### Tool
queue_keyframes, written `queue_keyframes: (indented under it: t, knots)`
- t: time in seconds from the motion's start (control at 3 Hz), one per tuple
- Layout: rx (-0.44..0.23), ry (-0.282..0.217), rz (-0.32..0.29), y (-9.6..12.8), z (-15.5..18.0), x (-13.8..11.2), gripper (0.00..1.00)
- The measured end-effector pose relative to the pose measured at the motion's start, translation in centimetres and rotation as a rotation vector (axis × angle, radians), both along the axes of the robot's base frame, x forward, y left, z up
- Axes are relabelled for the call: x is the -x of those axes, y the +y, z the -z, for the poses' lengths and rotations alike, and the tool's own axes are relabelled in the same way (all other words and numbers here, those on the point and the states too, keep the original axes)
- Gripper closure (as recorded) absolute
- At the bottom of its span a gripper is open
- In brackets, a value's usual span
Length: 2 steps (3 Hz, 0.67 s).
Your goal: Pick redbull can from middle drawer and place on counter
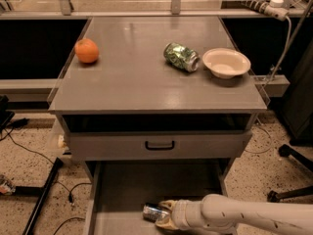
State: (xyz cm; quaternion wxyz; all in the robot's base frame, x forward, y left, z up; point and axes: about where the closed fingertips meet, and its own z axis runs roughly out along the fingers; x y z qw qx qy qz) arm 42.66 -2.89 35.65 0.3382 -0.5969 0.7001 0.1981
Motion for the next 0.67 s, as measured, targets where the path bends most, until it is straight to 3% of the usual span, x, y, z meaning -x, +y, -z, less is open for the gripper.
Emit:
queue_keyframes:
  t: [0.33, 0.67]
  knots:
    - [-0.004, 0.032, -0.03, 0.4, -0.3, 0.8, 1.0]
    - [-0.027, 0.046, -0.081, -0.1, -2.7, 1.4, 1.0]
